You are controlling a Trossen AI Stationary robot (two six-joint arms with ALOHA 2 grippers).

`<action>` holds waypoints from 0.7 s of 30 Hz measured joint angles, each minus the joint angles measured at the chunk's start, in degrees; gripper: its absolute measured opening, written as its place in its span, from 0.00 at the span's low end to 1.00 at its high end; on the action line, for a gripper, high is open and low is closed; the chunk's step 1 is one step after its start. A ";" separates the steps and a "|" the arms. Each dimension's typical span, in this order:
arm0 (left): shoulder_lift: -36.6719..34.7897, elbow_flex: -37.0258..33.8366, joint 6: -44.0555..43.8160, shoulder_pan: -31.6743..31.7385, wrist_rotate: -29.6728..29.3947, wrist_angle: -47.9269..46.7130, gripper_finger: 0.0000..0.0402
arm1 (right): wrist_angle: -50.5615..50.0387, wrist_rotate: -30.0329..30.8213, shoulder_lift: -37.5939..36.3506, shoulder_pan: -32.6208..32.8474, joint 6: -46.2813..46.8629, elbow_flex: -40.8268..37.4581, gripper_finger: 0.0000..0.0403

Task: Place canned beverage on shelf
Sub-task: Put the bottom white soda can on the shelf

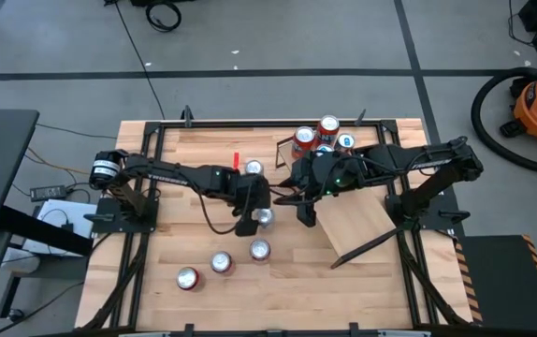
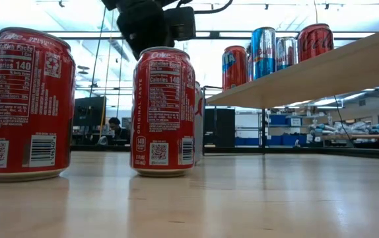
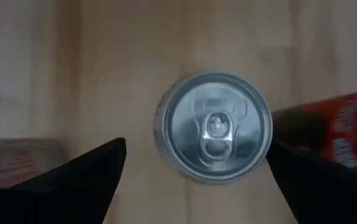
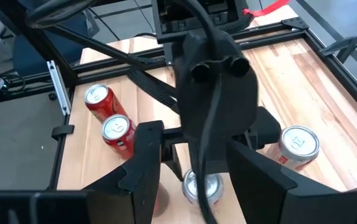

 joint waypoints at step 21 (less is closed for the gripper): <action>-1.84 -0.11 -0.72 -0.10 -15.32 -14.91 0.97 | -1.38 -3.01 0.02 0.00 -0.49 0.00 0.48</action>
